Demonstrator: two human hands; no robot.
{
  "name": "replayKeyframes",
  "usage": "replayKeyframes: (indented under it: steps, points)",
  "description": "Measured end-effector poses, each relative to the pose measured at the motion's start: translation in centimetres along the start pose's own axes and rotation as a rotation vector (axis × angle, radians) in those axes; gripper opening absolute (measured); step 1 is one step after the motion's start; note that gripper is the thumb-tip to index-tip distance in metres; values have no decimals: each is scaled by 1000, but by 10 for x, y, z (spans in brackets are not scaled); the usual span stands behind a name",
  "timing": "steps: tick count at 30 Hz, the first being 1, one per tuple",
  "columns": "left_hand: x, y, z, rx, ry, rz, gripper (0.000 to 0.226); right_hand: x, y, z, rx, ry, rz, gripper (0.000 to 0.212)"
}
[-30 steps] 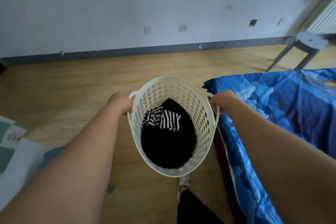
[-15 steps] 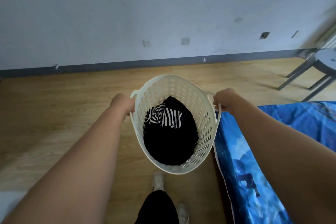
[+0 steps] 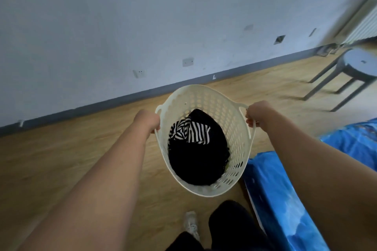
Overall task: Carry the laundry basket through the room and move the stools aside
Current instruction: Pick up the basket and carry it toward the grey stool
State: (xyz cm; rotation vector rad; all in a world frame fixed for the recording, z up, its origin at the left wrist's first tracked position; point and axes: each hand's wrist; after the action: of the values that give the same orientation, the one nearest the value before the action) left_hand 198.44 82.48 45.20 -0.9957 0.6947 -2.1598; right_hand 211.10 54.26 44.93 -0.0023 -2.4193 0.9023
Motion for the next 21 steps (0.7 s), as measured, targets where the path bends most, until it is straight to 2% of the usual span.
replayKeyframes:
  steps: [4,8,14,21]
  points:
    - [-54,21,64,-63,43,-12,22,-54,-7,-31,-70,57,16,17]
    - [-111,56,135,-125,76,-62,41,-125,-14,-55,-94,104,29,18]
    - [-170,115,232,-162,97,-114,28,-228,-37,-98,-51,171,-24,26]
    - [-220,170,342,-145,155,-206,29,-317,-77,-139,-95,240,108,27]
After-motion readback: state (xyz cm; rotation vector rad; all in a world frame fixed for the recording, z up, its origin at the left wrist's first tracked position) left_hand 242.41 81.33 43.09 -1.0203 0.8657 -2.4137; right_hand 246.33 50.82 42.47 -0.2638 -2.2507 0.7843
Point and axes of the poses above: each hand's wrist, its own x-axis away from the middle knuckle, its own y-axis out of the palm, z = x × y, and after that the axes turned 10 degrees about z, right-handed
